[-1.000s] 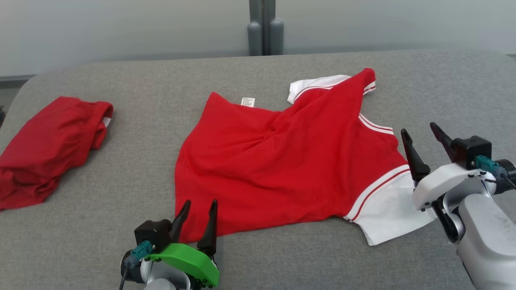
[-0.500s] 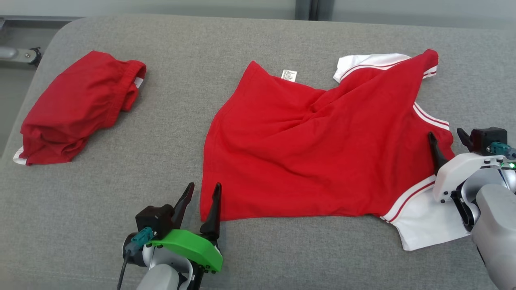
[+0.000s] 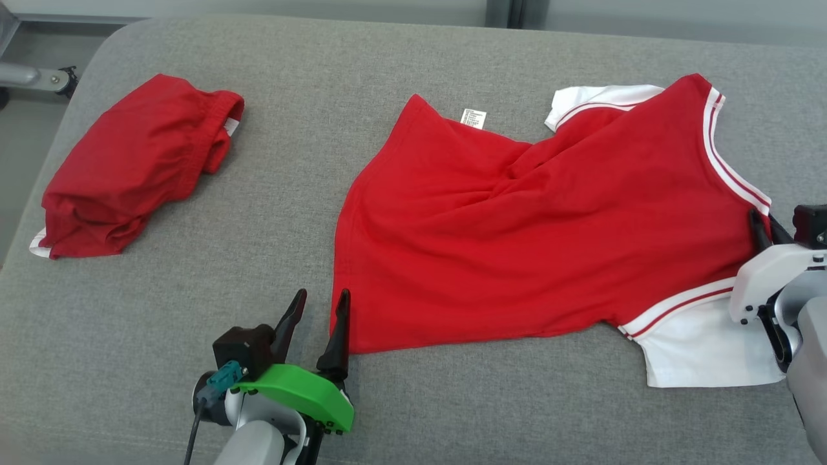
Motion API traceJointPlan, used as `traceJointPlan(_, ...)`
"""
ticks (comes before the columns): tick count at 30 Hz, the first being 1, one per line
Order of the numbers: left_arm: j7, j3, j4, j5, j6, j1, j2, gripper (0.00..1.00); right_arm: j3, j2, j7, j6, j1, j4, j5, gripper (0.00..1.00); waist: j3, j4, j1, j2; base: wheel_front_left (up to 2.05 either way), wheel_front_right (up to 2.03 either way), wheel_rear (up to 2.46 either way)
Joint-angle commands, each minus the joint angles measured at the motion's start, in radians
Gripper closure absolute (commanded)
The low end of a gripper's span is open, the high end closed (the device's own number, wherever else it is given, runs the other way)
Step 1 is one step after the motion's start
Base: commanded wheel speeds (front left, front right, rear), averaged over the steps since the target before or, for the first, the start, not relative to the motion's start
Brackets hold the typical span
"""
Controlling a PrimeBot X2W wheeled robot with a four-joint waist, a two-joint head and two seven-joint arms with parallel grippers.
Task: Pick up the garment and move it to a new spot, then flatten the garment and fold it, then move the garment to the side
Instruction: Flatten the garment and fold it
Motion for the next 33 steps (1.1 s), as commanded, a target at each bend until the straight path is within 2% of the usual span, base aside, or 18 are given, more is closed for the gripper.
traceJointPlan(1,0.0,0.006,0.009,0.011,0.001,0.015,0.004,0.0,-0.042,0.004,0.0,-0.002,0.028,-0.004,-0.031,0.0,-0.032,-0.027,0.0,0.0,0.0,0.0,0.0)
traceJointPlan(5,0.0,0.016,0.025,0.019,0.003,0.026,0.004,0.0,-0.108,0.036,0.0,-0.001,0.064,-0.06,-0.066,0.0,-0.066,-0.049,0.0,0.0,0.0,0.0,0.0)
traceJointPlan(12,0.0,0.08,0.043,0.066,0.02,0.087,0.004,0.0,-0.199,0.149,0.0,-0.001,0.237,-0.307,-0.115,0.0,-0.172,-0.112,0.0,0.0,0.0,0.0,0.0)
traceJointPlan(16,0.0,0.132,0.034,0.105,0.033,0.123,0.004,0.0,-0.18,0.194,0.0,-0.001,0.332,-0.442,-0.108,0.0,-0.209,-0.149,0.0,0.0,0.0,0.0,0.0)
traceJointPlan(22,0.0,0.204,0.002,0.163,0.045,0.16,0.004,0.0,-0.13,0.228,0.0,-0.001,0.434,-0.599,-0.068,0.0,-0.232,-0.192,0.0,0.0,0.0,0.0,0.0)
traceJointPlan(33,0.0,0.279,-0.051,0.243,0.058,0.204,0.004,0.0,-0.112,0.271,0.0,-0.001,0.562,-0.714,-0.046,0.0,-0.266,-0.22,0.0,0.0,0.0,0.0,0.0)
